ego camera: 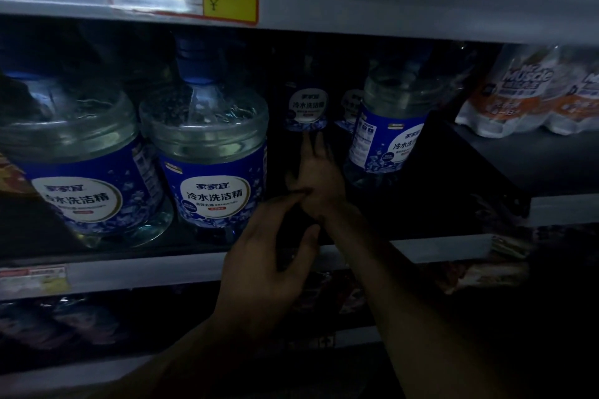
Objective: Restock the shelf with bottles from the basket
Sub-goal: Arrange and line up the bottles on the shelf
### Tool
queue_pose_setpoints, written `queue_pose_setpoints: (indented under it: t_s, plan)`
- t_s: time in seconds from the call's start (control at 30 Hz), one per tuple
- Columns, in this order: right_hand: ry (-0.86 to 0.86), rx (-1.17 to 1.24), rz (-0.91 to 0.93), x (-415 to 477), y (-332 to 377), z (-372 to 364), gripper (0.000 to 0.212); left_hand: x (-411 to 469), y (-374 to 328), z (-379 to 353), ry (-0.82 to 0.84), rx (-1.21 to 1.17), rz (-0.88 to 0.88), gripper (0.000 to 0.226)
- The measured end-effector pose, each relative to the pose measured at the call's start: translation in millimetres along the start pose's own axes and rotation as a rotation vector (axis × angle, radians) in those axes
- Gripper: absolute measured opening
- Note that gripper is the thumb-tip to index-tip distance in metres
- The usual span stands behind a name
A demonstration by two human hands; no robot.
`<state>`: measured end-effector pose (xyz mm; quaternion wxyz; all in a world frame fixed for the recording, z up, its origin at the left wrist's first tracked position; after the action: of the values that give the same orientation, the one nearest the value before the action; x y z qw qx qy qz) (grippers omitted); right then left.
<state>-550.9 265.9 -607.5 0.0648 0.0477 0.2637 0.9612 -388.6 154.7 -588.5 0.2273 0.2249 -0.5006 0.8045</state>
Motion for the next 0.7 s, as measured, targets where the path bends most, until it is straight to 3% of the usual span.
queue_pose_setpoints:
  t_s: [0.13,0.23,0.33,0.7]
  plan:
    - [0.07,-0.112,0.011,-17.7,-7.2,4.4,0.073,-1.1,-0.4,-0.7,0.0,-0.005,-0.031,0.042]
    - [0.0,-0.111,0.032,-5.8,-1.8,-4.9,0.091,-2.4,0.4,-1.0,0.007,0.0,-0.031,0.041]
    - [0.066,-0.113,0.018,0.1,1.5,-10.6,0.102,-2.7,0.6,-2.4,0.01,0.005,-0.034,0.041]
    - [0.044,-0.099,0.0,1.5,-4.3,-6.3,0.099,-2.9,2.0,-3.1,0.007,0.03,-0.053,0.04]
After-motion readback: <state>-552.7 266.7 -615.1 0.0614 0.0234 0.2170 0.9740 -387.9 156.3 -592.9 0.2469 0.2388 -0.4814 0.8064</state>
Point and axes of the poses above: each hand's wrist, its own x-axis towards the middle knuckle, its own z-axis out of the back of the hand, y = z × x, the point moved 5 cm from there along x, towards the middle knuckle, and after that the axes turned 13 degrees about -z, right-handed, at the moved point
